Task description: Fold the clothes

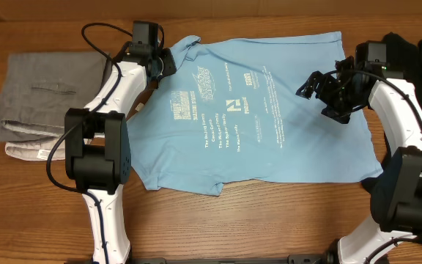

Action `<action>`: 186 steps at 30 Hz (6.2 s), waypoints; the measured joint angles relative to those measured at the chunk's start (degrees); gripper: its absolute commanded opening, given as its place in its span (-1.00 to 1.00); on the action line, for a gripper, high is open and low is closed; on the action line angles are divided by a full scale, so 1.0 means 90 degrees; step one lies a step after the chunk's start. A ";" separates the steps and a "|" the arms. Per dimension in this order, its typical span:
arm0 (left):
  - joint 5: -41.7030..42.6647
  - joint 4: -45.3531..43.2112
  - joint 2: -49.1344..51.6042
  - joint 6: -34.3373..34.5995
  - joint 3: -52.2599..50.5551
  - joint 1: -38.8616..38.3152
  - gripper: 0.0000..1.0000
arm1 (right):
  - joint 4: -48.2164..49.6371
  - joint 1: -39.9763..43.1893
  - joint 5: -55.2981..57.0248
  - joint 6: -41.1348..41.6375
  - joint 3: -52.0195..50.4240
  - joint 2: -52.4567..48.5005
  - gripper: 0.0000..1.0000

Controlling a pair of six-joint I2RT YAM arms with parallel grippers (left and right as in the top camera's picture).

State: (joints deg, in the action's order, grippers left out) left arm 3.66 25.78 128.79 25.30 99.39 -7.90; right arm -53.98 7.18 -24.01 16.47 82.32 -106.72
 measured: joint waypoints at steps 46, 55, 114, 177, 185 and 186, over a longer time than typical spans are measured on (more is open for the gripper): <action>-0.0032 -0.0379 0.0396 0.0005 0.0131 -0.0083 -0.79 | -0.0002 0.0002 -0.0002 0.0002 0.0000 0.0000 1.00; -0.0034 -0.0498 0.0396 -0.0107 0.0131 -0.0083 -0.92 | 0.0000 0.0002 0.0000 0.0000 0.0000 0.0000 1.00; 0.0107 0.0996 0.0916 -0.0415 0.1353 0.0160 -0.92 | -0.0005 0.0002 -0.0002 0.0002 0.0000 0.0000 1.00; -0.0483 0.3060 0.1399 -0.0277 0.2725 0.0216 -0.92 | -0.0005 0.0002 0.0000 0.0002 0.0000 0.0000 1.00; -0.0576 0.2346 0.1428 -0.0158 0.2465 0.0228 -0.92 | 0.0000 0.0002 0.0000 0.0002 0.0000 0.0000 1.00; -0.0593 0.2329 0.1428 -0.0158 0.2453 0.0228 -0.92 | -0.0002 0.0002 0.0000 0.0000 0.0000 0.0000 1.00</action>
State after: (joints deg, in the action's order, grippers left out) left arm -1.67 46.74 141.64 23.88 121.47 -5.85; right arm -54.00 7.20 -24.01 16.47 82.32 -106.72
